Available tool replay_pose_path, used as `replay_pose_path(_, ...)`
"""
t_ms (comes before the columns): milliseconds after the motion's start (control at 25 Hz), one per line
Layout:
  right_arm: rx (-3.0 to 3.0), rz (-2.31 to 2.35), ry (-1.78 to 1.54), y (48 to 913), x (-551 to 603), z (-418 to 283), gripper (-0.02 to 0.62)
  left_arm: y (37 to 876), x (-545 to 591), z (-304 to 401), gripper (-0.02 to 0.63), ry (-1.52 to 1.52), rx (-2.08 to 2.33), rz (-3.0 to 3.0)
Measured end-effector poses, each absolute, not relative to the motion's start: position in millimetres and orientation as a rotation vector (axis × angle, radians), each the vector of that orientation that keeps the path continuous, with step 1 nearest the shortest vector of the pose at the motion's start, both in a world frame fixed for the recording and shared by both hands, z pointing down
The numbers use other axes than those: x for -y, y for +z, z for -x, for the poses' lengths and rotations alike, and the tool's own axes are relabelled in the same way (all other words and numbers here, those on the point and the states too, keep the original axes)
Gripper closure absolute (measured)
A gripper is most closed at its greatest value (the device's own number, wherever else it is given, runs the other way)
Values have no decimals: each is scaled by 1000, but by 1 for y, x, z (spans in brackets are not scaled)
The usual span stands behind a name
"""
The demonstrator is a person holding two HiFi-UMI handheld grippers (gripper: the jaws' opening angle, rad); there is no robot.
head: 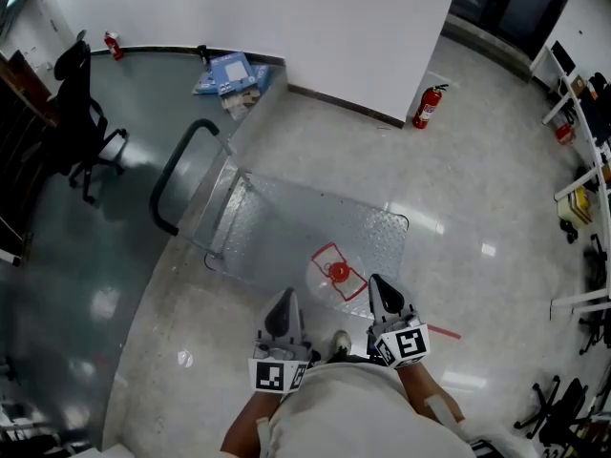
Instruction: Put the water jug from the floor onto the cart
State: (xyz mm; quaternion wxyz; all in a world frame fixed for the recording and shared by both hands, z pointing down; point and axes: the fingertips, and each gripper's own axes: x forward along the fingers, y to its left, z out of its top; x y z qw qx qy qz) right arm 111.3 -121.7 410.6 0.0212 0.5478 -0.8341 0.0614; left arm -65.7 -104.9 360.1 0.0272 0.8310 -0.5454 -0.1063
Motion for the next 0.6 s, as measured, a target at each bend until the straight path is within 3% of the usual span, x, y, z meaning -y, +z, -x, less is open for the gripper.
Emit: replay_pose_path(600,2610,-1719,178,404,127,-120,584,351,103,55,607,-329,1662,-2621)
